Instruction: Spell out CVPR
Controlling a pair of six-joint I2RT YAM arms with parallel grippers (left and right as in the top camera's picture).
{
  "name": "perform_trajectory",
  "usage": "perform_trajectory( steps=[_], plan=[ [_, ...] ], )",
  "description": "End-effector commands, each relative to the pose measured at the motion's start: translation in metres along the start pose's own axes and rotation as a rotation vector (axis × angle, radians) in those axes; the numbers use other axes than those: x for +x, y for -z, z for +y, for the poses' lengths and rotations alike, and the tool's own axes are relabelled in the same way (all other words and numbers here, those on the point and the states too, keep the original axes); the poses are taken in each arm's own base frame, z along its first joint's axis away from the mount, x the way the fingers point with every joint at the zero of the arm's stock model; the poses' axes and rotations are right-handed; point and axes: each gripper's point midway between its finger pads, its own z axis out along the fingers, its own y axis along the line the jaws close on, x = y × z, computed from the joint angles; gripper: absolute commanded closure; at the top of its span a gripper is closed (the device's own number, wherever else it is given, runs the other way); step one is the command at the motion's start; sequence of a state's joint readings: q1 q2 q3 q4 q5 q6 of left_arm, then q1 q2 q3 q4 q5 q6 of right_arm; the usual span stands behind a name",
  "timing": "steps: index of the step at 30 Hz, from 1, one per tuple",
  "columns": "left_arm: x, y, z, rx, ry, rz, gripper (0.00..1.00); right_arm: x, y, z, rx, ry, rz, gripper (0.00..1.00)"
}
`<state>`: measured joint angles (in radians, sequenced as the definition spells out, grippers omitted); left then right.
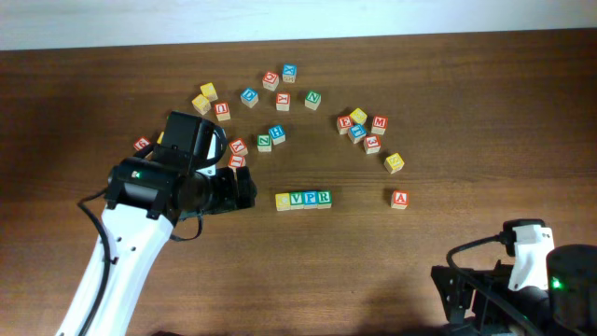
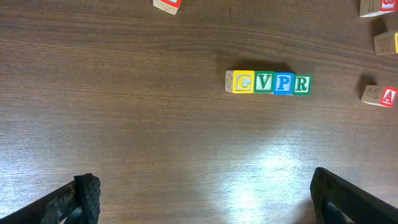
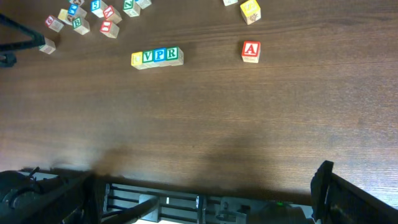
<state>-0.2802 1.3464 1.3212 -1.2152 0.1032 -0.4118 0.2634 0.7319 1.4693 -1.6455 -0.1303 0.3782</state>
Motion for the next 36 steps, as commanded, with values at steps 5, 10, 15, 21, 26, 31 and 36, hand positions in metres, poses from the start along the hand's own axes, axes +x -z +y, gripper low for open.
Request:
perform_trajectory(
  steps=[5,10,15,21,26,31,36],
  plan=[
    [-0.002,0.003,0.000,-0.002,-0.002,-0.014,0.01,0.000,-0.001,-0.002,0.007,0.008,-0.004,0.02],
    [-0.002,0.003,0.000,-0.002,-0.002,-0.014,0.01,-0.002,0.001,-0.010,0.053,0.043,-0.028,0.02],
    [-0.002,0.003,0.000,-0.002,-0.002,-0.014,0.01,-0.008,0.020,-0.029,0.144,0.034,-0.196,0.02],
    [-0.002,0.003,0.000,-0.002,-0.002,-0.014,0.01,-0.009,0.002,-0.041,0.155,0.036,-0.416,0.02],
    [-0.002,0.003,0.000,-0.002,-0.002,-0.014,0.00,-0.012,-0.060,-0.038,0.012,0.113,-0.555,0.02],
    [-0.002,0.003,0.000,-0.002,-0.002,-0.014,0.01,-0.022,-0.099,-0.047,-0.014,0.153,-0.670,0.02],
    [-0.002,0.003,0.000,-0.002,-0.002,-0.014,0.01,-0.028,-0.124,-0.047,-0.030,0.265,-0.725,0.02]
  ],
)
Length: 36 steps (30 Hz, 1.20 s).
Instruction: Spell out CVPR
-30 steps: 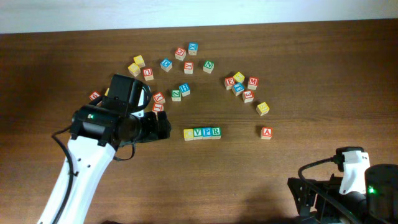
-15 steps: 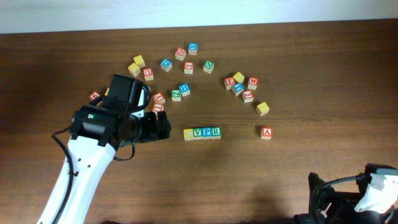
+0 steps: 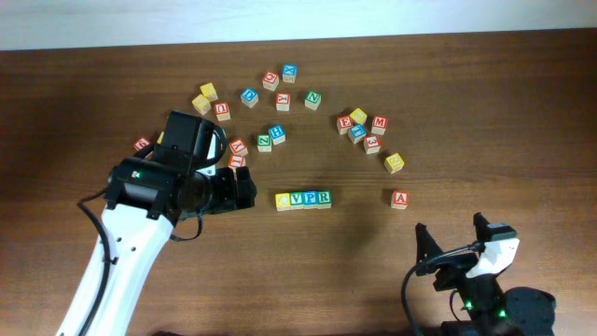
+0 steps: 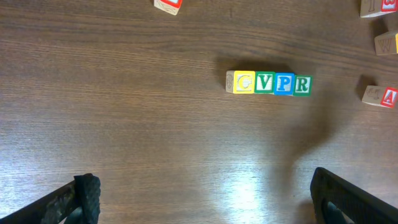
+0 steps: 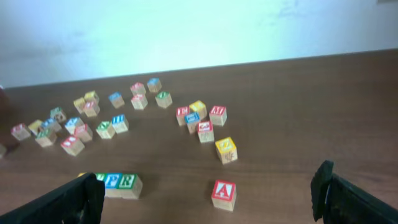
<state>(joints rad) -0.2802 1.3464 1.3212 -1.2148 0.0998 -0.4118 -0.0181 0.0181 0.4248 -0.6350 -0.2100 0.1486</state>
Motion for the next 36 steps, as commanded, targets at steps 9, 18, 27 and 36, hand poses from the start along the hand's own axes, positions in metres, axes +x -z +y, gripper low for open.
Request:
perform_trajectory(
  steps=[9,18,27,36],
  plan=[
    [-0.002,0.003,0.000,0.001,-0.002,-0.012,0.01,0.005,-0.036,-0.007,-0.017,0.201,-0.159,0.02],
    [-0.002,0.003,0.000,0.001,-0.002,-0.012,0.01,0.016,-0.052,-0.013,-0.020,0.193,-0.242,0.02],
    [-0.002,0.003,0.000,0.001,-0.002,-0.012,0.01,0.042,-0.060,-0.022,0.026,0.150,-0.159,0.02],
    [-0.002,0.003,0.000,0.001,-0.002,-0.012,0.01,0.042,-0.060,-0.031,0.081,0.184,-0.155,0.02]
  ],
)
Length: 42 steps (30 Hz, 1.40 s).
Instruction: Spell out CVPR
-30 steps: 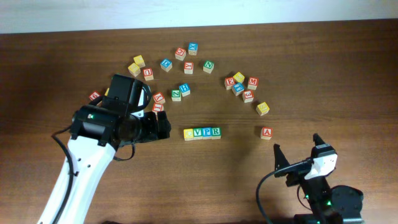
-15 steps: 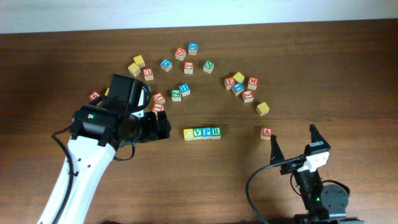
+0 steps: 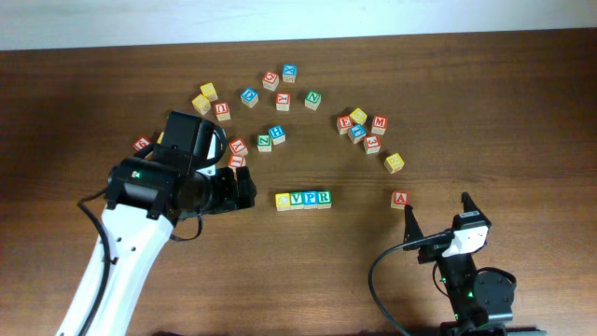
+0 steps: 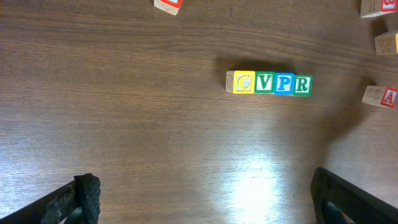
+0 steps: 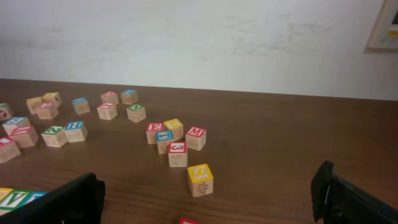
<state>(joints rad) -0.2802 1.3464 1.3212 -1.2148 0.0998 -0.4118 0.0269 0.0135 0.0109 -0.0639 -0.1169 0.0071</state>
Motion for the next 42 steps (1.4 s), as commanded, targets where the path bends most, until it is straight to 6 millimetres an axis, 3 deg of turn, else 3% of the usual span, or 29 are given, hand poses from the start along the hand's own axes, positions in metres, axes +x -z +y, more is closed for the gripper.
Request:
perform_trajectory(
  steps=[1,4,14,42],
  plan=[
    [-0.0022,0.0028,-0.0001,0.001,-0.002,-0.012,0.01,0.0041,0.0004,-0.0074,0.045,0.011,0.011,0.02],
    [-0.0022,0.0028,-0.0001,0.001,-0.002,-0.012,0.01,0.0053,0.0010,-0.0158,0.095,-0.059,0.012,0.02],
    [-0.0022,0.0028,-0.0001,0.001,-0.002,-0.012,0.01,0.0055,0.0008,-0.0134,0.080,0.017,0.017,0.02],
    [-0.0022,0.0028,-0.0001,0.001,-0.002,-0.012,0.01,0.0040,0.0007,-0.0126,0.076,0.017,0.010,0.02]
  ],
)
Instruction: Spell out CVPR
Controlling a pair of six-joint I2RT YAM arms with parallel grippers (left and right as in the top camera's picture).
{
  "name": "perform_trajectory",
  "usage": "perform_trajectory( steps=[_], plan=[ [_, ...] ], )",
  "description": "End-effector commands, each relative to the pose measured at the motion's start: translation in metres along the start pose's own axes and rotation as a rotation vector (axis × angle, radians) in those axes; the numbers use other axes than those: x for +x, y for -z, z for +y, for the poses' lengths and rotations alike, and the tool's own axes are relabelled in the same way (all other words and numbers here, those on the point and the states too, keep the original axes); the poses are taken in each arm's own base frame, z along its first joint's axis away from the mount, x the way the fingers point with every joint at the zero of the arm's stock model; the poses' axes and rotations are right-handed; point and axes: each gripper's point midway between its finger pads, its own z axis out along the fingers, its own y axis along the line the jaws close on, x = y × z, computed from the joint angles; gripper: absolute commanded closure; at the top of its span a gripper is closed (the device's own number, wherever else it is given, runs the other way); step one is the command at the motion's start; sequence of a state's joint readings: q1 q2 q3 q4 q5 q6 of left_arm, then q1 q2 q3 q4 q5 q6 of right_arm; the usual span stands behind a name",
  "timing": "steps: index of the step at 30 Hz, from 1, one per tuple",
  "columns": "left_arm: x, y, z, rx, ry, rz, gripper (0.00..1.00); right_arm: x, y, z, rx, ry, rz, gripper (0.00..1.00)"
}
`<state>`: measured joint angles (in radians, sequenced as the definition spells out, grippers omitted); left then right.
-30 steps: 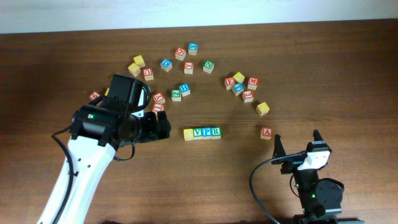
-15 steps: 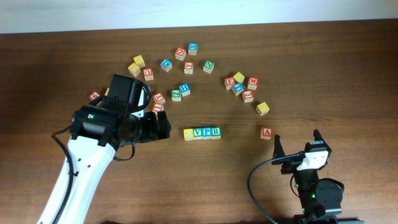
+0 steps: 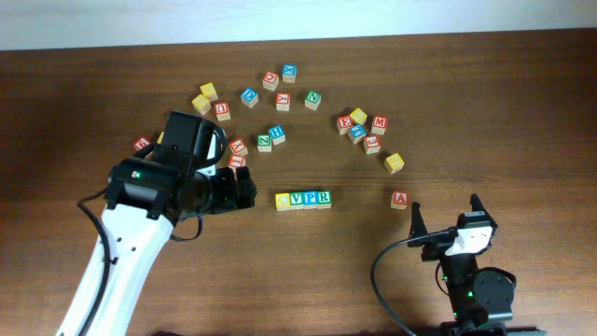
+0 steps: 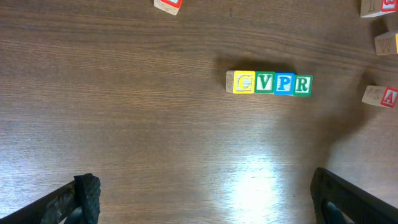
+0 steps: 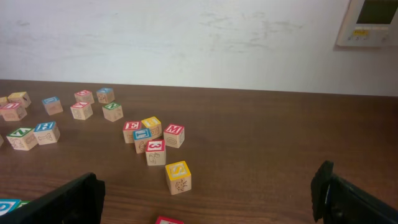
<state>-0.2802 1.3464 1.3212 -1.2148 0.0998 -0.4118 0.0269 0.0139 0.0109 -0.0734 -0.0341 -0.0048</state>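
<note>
Four blocks stand side by side in a row [image 3: 303,199] mid-table: yellow C [image 4: 243,82], green V [image 4: 263,82], blue P [image 4: 284,83], green R [image 4: 302,84]. My left gripper [image 3: 242,189] hovers just left of the row, open and empty [image 4: 205,199]. My right gripper [image 3: 446,217] is at the front right, open and empty [image 5: 208,193], pointing toward the back wall, a little right of a red A block [image 3: 399,199].
Loose letter blocks lie scattered along the back, around [image 3: 280,89] and in a cluster [image 3: 364,126]. A yellow block [image 5: 178,177] stands ahead of my right gripper. The red A block [image 4: 380,96] lies right of the row. Bare wood lies in front of the row.
My right gripper has shifted slightly to the right, and its view has swung right along the blocks. The left arm and the row of blocks have not moved.
My right arm was folded low at the front right corner, its camera looking down on the table. Then it stood near the front edge facing the back, then nearer the A block, now slightly right. The CVPR row and left arm stayed put.
</note>
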Motion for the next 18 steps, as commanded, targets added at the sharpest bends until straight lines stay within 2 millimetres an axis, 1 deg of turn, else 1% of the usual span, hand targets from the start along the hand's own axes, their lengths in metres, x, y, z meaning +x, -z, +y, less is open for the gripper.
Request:
perform_trajectory(
  steps=[1,5,8,10,12,14,15,17,18],
  plan=[
    [-0.002,0.003,0.000,0.001,-0.002,-0.012,0.01,0.002,0.000,0.002,-0.007,0.007,0.000,0.02],
    [-0.002,0.003,0.000,0.000,-0.002,-0.013,0.01,0.002,0.000,0.002,-0.007,0.006,0.000,0.02],
    [-0.008,0.005,0.009,-0.053,-0.002,-0.051,0.01,0.002,0.000,0.002,-0.007,0.006,0.000,0.01],
    [-0.012,0.011,0.018,-0.098,-0.019,-0.091,0.01,0.002,0.000,0.002,-0.007,0.006,0.000,0.02],
    [-0.017,0.018,0.014,-0.080,-0.102,-0.137,0.01,0.002,0.000,0.002,-0.007,0.006,0.000,0.02],
    [-0.029,0.029,0.006,-0.035,-0.181,-0.255,0.01,0.002,0.000,0.002,-0.007,0.006,0.000,0.02],
    [-0.030,0.034,0.000,-0.002,-0.245,-0.295,0.01,0.002,0.000,0.002,-0.007,0.006,0.000,0.02],
    [-0.023,0.043,-0.001,0.022,-0.300,-0.344,0.00,0.002,0.000,0.002,-0.007,0.006,0.000,0.02],
    [-0.015,0.049,0.002,0.023,-0.323,-0.367,0.01,0.002,0.000,0.002,-0.007,0.006,0.000,0.02]
  ],
)
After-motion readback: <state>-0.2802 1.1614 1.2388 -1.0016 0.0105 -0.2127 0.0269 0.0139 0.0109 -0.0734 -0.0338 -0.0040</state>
